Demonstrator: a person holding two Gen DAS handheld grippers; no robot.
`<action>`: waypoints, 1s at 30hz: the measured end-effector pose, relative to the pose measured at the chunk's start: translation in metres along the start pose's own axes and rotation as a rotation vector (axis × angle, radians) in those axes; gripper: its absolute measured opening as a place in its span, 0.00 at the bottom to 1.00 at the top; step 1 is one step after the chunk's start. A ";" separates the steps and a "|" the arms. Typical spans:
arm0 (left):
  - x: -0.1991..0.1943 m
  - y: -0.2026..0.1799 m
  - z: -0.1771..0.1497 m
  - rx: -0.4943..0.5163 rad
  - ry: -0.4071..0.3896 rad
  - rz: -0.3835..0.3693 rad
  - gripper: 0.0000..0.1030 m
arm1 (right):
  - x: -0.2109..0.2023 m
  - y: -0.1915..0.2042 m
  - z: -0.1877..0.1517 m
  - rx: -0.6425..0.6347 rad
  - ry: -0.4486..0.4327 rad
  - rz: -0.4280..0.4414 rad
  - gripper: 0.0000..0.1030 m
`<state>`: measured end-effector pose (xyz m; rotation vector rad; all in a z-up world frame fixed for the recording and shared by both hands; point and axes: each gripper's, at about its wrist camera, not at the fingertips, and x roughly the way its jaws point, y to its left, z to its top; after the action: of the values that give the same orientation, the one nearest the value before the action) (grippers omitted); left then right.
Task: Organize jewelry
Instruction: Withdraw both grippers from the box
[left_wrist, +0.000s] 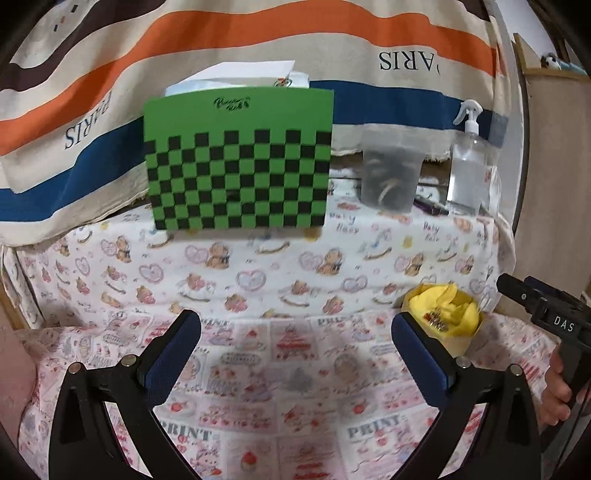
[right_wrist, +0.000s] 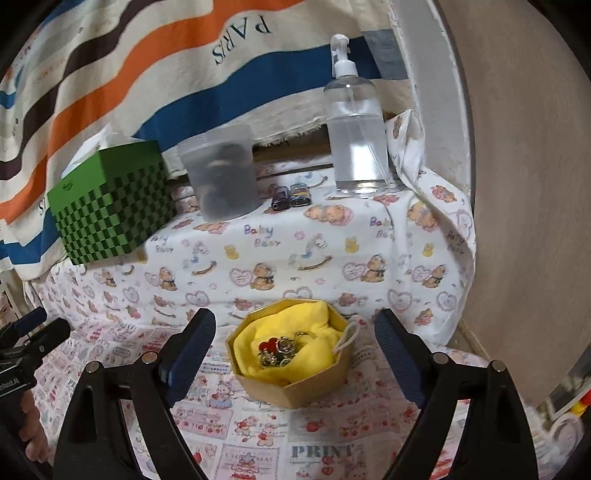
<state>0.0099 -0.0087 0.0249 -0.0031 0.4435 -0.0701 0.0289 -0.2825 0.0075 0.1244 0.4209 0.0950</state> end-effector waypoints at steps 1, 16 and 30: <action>0.000 0.001 -0.003 -0.004 0.001 -0.001 0.99 | 0.001 0.003 -0.003 -0.014 0.002 -0.003 0.88; 0.009 0.009 -0.024 -0.007 -0.024 -0.010 0.99 | -0.020 0.030 -0.021 -0.141 -0.148 -0.001 1.00; 0.009 0.010 -0.030 0.021 -0.060 0.023 1.00 | -0.014 0.027 -0.025 -0.139 -0.142 -0.036 1.00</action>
<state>0.0055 0.0013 -0.0065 0.0207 0.3823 -0.0515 0.0034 -0.2549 -0.0059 -0.0130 0.2733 0.0794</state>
